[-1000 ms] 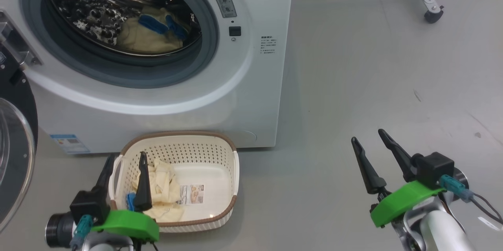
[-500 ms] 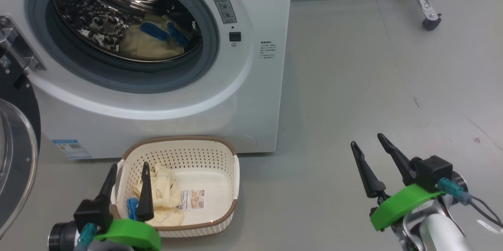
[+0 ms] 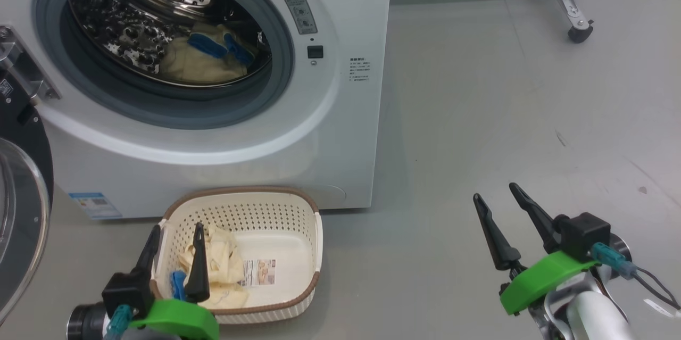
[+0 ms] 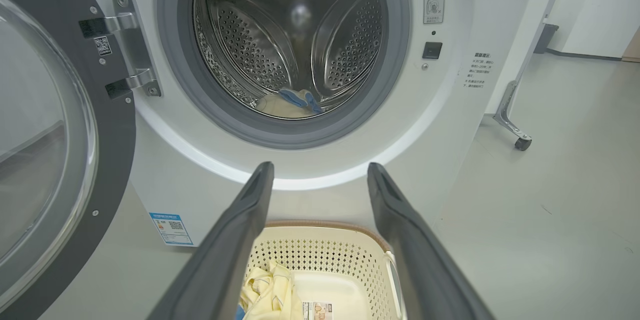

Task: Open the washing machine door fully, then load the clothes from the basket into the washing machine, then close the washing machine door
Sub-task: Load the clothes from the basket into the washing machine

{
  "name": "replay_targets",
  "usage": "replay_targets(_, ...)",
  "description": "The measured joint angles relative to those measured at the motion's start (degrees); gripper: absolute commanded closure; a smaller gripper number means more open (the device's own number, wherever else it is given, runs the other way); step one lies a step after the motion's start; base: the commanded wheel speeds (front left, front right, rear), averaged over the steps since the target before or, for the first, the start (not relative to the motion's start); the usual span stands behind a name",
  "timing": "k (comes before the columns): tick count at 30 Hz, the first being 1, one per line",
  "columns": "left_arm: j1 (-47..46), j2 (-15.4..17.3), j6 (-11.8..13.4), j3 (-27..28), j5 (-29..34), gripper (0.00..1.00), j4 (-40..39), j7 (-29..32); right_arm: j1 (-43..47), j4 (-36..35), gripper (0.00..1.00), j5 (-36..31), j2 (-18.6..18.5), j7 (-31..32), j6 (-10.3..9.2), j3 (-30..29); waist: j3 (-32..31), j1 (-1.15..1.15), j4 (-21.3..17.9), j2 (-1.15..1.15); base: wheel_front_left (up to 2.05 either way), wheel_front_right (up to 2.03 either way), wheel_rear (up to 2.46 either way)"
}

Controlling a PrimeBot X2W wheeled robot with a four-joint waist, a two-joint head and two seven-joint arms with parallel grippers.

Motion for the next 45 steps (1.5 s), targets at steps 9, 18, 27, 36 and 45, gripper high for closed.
replay_targets(9,-0.01,-0.30,-0.07,0.02,0.48,0.00,0.01,0.00,0.05,-0.20,0.00,0.00,0.00,0.00,0.00,-0.13,1.12,0.00,0.05,0.00,0.00,0.00,0.00)
replay_targets(18,-0.40,-0.35,-0.53,0.07,0.92,0.00,0.56,0.00,-0.04,-0.89,0.00,-0.16,0.01,0.00,0.00,-0.36,4.24,0.00,0.14,0.00,0.00,0.00,0.00)
replay_targets(27,-4.73,-0.38,-1.03,-0.27,1.00,0.00,1.41,0.00,-0.46,-2.04,0.00,-0.70,0.01,0.00,0.00,-1.26,10.07,0.01,-0.06,0.00,0.00,0.00,0.00)
replay_targets(36,-11.03,0.59,-1.53,-0.83,1.51,0.00,4.75,0.00,-3.84,-3.66,0.00,-1.05,0.02,0.00,0.00,-1.70,17.58,0.02,-0.37,0.00,0.00,0.00,0.00)
replay_targets(45,-19.44,3.37,-1.63,-1.57,-0.19,0.00,11.35,0.00,-6.57,-5.38,0.00,-1.36,0.02,0.00,0.00,-1.74,26.33,0.01,-1.44,0.00,0.00,0.00,0.00)
